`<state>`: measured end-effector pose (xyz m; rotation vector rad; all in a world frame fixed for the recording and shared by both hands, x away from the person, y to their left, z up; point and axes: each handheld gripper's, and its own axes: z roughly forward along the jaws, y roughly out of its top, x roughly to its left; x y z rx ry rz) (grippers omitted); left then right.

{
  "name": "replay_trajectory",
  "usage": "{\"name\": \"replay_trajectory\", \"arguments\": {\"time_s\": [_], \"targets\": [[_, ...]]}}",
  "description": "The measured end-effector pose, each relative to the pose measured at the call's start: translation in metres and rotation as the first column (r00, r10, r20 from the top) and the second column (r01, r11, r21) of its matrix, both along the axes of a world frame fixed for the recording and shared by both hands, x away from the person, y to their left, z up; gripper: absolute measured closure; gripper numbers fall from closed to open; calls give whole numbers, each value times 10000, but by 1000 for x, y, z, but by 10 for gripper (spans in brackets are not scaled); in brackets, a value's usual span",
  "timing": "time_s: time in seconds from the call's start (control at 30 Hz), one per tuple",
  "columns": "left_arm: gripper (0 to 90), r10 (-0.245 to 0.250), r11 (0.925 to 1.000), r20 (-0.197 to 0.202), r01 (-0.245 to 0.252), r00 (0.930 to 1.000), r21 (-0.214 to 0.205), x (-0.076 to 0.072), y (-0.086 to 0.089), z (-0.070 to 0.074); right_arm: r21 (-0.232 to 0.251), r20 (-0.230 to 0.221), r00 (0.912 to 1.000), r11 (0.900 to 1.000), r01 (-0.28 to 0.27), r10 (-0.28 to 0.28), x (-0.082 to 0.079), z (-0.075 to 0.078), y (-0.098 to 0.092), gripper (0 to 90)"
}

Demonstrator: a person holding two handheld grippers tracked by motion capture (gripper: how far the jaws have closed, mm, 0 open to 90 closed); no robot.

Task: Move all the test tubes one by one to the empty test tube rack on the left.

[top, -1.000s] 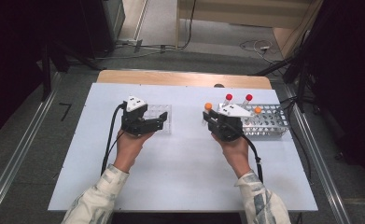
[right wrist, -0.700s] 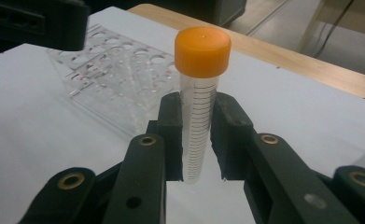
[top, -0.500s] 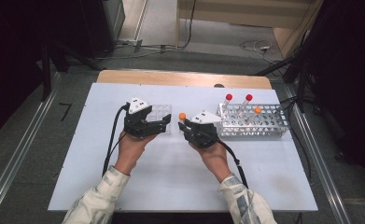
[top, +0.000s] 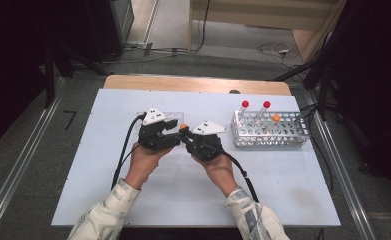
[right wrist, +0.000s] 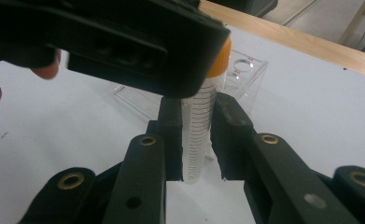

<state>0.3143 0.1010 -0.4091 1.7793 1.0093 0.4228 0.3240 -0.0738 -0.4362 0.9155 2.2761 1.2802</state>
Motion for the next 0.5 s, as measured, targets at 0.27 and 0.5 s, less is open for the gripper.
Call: {"name": "replay_trajectory", "arguments": {"time_s": [0.27, 0.5], "targets": [[699, -68, 9997, 73, 66, 9999, 246, -1, -2, -1, 29, 25, 10000, 10000, -44, 43, -1, 1, 1, 720], [704, 114, 9998, 222, -118, 9997, 162, -2, 5, 6, -137, -145, 9992, 9992, -371, 369, -2, 2, -2, 524]]}}
